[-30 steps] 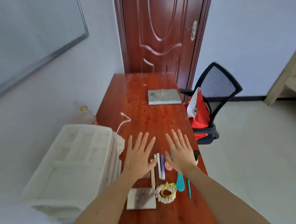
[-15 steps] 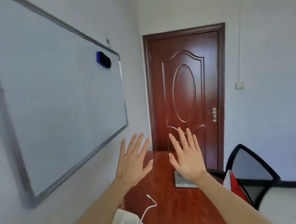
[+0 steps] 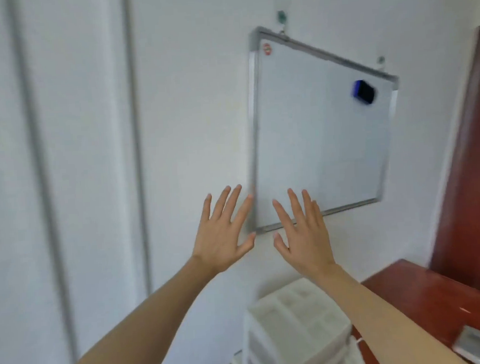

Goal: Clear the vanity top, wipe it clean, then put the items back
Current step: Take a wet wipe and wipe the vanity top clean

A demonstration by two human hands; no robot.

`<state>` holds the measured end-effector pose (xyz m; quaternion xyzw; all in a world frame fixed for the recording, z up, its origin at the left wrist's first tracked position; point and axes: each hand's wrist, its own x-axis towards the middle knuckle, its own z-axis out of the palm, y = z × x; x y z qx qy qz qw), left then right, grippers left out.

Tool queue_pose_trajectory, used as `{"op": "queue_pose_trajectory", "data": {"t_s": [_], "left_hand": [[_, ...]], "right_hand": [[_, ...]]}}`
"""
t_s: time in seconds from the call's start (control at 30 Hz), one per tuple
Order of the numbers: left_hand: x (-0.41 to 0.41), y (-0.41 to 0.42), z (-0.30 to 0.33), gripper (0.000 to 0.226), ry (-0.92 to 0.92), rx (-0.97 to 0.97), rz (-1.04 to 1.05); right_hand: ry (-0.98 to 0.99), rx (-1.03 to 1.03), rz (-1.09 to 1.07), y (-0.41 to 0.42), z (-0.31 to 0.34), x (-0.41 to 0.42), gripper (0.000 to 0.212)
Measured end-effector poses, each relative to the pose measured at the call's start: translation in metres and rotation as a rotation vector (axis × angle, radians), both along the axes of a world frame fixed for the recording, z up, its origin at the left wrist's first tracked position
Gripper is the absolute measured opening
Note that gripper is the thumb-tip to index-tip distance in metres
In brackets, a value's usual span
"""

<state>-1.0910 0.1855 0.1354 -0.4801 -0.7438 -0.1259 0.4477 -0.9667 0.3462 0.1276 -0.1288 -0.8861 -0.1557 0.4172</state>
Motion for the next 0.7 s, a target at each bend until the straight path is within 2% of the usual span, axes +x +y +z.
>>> {"op": "queue_pose_trajectory", "data": {"t_s": [0.17, 0.33, 0.7], "left_hand": [[-0.011, -0.159, 0.003, 0.068, -0.011, 0.010, 0.282], [-0.004, -0.339, 0.008, 0.067, 0.009, 0.040, 0.611], [0.064, -0.707, 0.001, 0.068, 0.048, 0.020, 1.246]], "right_hand": [[-0.024, 0.024, 0.320, -0.134, 0.003, -0.073, 0.059], [0.004, 0.033, 0.675, -0.304, 0.007, -0.132, 0.058], [0.026, 0.024, 1.247, -0.707, -0.003, -0.176, 0.058]]}}
